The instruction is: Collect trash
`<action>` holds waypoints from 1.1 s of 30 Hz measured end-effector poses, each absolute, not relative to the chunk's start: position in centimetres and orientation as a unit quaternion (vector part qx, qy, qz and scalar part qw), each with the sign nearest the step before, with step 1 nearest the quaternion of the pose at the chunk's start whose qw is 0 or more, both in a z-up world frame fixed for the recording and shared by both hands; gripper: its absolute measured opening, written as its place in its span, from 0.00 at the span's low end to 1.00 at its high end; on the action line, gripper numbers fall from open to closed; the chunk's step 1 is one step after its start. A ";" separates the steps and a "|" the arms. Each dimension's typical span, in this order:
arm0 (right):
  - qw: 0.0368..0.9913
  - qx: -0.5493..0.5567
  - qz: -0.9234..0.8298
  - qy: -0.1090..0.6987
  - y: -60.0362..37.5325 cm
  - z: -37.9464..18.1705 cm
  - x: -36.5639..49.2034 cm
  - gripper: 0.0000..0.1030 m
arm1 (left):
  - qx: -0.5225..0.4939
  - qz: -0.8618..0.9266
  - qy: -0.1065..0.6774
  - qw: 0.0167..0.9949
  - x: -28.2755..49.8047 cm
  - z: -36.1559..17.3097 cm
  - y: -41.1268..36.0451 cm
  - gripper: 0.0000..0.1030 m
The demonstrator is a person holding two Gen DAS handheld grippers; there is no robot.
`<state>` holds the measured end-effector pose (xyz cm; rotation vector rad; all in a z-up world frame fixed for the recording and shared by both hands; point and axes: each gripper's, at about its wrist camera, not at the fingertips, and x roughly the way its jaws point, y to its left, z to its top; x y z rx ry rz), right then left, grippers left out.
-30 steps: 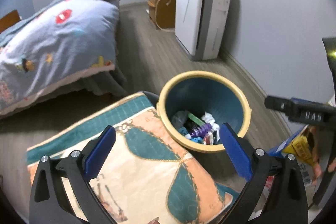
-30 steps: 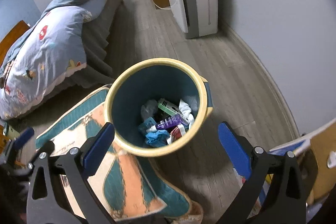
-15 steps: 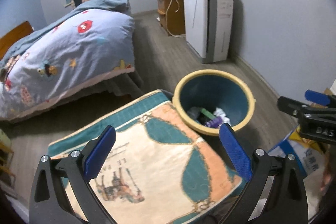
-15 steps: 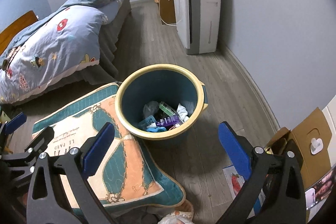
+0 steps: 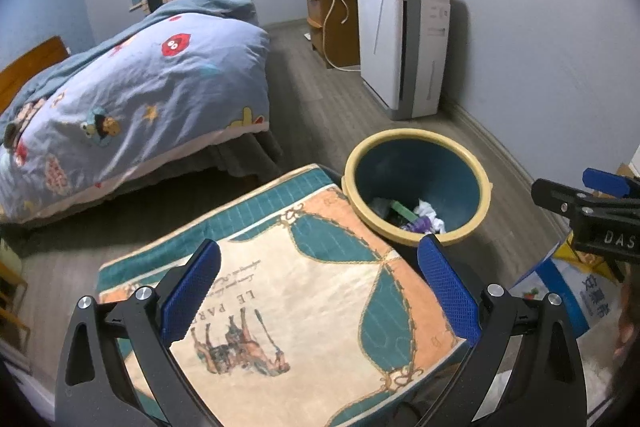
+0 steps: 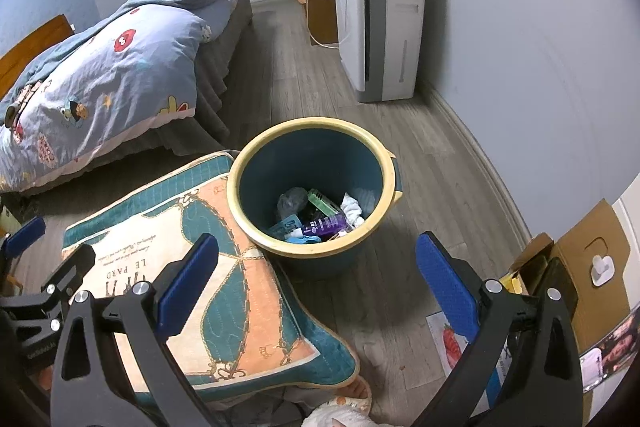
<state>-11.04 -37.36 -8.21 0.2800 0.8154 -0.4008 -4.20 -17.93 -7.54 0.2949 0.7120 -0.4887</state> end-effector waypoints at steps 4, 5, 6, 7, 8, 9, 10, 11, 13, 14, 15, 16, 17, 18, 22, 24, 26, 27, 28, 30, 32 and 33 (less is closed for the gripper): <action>0.889 0.134 -0.193 0.393 -37.3 -8.2 -11.0 0.94 | 0.148 -0.240 0.342 0.897 -4.5 -7.6 -18.0 0.95; 0.889 0.135 -0.193 0.393 -37.4 -8.2 -11.0 0.94 | 0.149 -0.240 0.341 0.897 -4.5 -7.5 -18.0 0.95; 0.889 0.135 -0.192 0.393 -37.4 -8.2 -11.0 0.94 | 0.148 -0.240 0.342 0.897 -4.5 -7.6 -18.0 0.95; 0.889 0.135 -0.193 0.393 -37.4 -8.2 -11.0 0.94 | 0.148 -0.240 0.342 0.896 -4.5 -7.6 -18.0 0.95; 0.889 0.135 -0.193 0.394 -37.4 -8.3 -11.0 0.94 | 0.147 -0.240 0.343 0.896 -4.5 -7.6 -18.0 0.95; 0.888 0.136 -0.193 0.394 -37.4 -8.3 -11.0 0.94 | 0.146 -0.240 0.343 0.896 -4.6 -7.6 -18.0 0.95; 0.888 0.136 -0.194 0.394 -37.4 -8.4 -11.1 0.94 | 0.145 -0.241 0.344 0.896 -4.6 -7.6 -18.0 0.95; 0.888 0.137 -0.194 0.394 -37.4 -8.5 -11.1 0.94 | 0.145 -0.241 0.344 0.896 -4.6 -7.5 -18.1 0.95; 0.888 0.137 -0.194 0.395 -37.4 -8.5 -11.1 0.94 | 0.146 -0.241 0.343 0.896 -4.6 -7.5 -18.1 0.95; 0.888 0.137 -0.194 0.395 -37.4 -8.5 -11.1 0.94 | 0.146 -0.241 0.343 0.896 -4.6 -7.5 -18.1 0.95; 0.887 0.138 -0.194 0.395 -37.4 -8.5 -11.1 0.94 | 0.146 -0.241 0.343 0.896 -4.6 -7.5 -18.1 0.95; 0.888 0.137 -0.193 0.395 -37.4 -8.5 -11.1 0.94 | 0.146 -0.241 0.343 0.896 -4.6 -7.5 -18.2 0.95; 0.888 0.137 -0.193 0.395 -37.4 -8.5 -11.1 0.94 | 0.146 -0.241 0.343 0.896 -4.6 -7.5 -18.2 0.95; 0.888 0.137 -0.193 0.394 -37.5 -8.5 -11.1 0.94 | 0.145 -0.242 0.343 0.896 -4.6 -7.5 -18.2 0.95; 0.888 0.137 -0.194 0.395 -37.4 -8.5 -11.1 0.94 | 0.142 -0.248 0.347 0.893 -4.5 -7.5 -18.2 0.95; 0.888 0.137 -0.194 0.395 -37.4 -8.5 -11.1 0.94 | 0.139 -0.251 0.347 0.893 -4.6 -7.3 -18.4 0.95; 0.887 0.138 -0.194 0.395 -37.4 -8.5 -11.1 0.94 | 0.140 -0.251 0.348 0.892 -4.6 -7.3 -18.4 0.95; 0.887 0.138 -0.194 0.395 -37.4 -8.5 -11.1 0.94 | 0.139 -0.250 0.347 0.893 -4.6 -7.3 -18.4 0.95; 0.888 0.137 -0.193 0.395 -37.5 -8.4 -11.1 0.94 | 0.140 -0.250 0.348 0.893 -4.5 -7.3 -18.4 0.95; 0.888 0.137 -0.193 0.395 -37.5 -8.4 -11.1 0.94 | 0.140 -0.249 0.348 0.893 -4.6 -7.3 -18.5 0.95; 0.888 0.137 -0.192 0.395 -37.6 -8.4 -11.1 0.94 | 0.138 -0.250 0.349 0.892 -4.5 -7.4 -18.4 0.95; 0.888 0.137 -0.192 0.395 -37.6 -8.4 -11.1 0.94 | 0.138 -0.250 0.350 0.892 -4.6 -7.3 -18.4 0.95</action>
